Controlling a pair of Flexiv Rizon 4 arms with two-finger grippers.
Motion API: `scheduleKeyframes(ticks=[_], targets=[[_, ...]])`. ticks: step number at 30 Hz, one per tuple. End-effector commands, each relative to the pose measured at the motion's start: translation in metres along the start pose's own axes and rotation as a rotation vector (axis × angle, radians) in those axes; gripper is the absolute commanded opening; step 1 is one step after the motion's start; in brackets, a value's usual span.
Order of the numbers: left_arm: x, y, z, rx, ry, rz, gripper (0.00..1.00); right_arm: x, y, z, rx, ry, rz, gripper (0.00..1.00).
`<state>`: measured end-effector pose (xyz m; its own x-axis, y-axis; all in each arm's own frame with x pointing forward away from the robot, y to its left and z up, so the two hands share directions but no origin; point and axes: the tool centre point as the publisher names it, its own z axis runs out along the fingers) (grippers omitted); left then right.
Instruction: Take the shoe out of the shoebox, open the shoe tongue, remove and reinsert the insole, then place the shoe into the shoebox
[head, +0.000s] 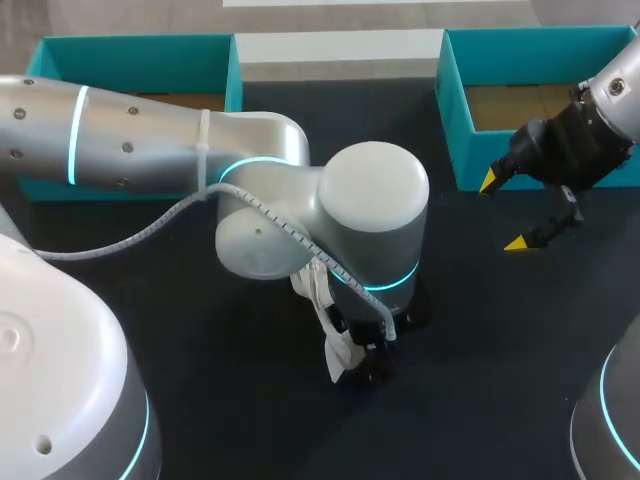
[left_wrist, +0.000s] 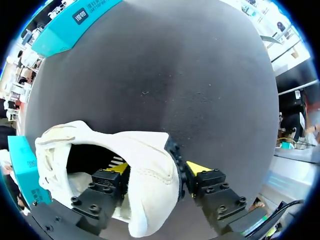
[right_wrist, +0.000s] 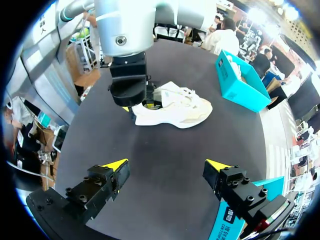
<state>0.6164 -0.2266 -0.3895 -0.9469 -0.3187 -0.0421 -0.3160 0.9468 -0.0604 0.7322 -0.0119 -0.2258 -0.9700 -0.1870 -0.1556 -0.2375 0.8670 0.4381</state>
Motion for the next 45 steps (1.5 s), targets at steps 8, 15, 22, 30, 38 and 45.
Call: scheduleKeyframes(ticks=[8, 15, 22, 30, 38, 45], targets=[[0.002, 0.003, 0.008, -0.012, 0.073, -0.002, 0.24, 0.0, 0.0, 0.001, 0.003, -0.001, 0.001, 1.0], [0.0, 0.013, -0.012, -0.01, 0.19, 0.011, 0.0, 0.0, 0.0, 0.001, 0.003, -0.001, 0.001, 1.0], [-0.013, 0.027, -0.064, -0.062, 0.199, 0.01, 0.0, 0.0, 0.0, 0.001, 0.003, -0.001, 0.001, 1.0], [-0.028, 0.042, -0.132, -0.061, 0.224, 0.11, 0.0, 0.0, 0.0, 0.001, 0.003, -0.001, 0.001, 1.0], [-0.045, 0.052, -0.206, -0.05, 0.184, 0.208, 0.0, 0.0, 0.0, 0.001, 0.003, -0.001, 0.001, 1.0], [-0.048, 0.051, -0.225, -0.042, 0.133, 0.216, 0.0, 0.0, 0.0, 0.001, 0.003, -0.001, 0.001, 1.0]])
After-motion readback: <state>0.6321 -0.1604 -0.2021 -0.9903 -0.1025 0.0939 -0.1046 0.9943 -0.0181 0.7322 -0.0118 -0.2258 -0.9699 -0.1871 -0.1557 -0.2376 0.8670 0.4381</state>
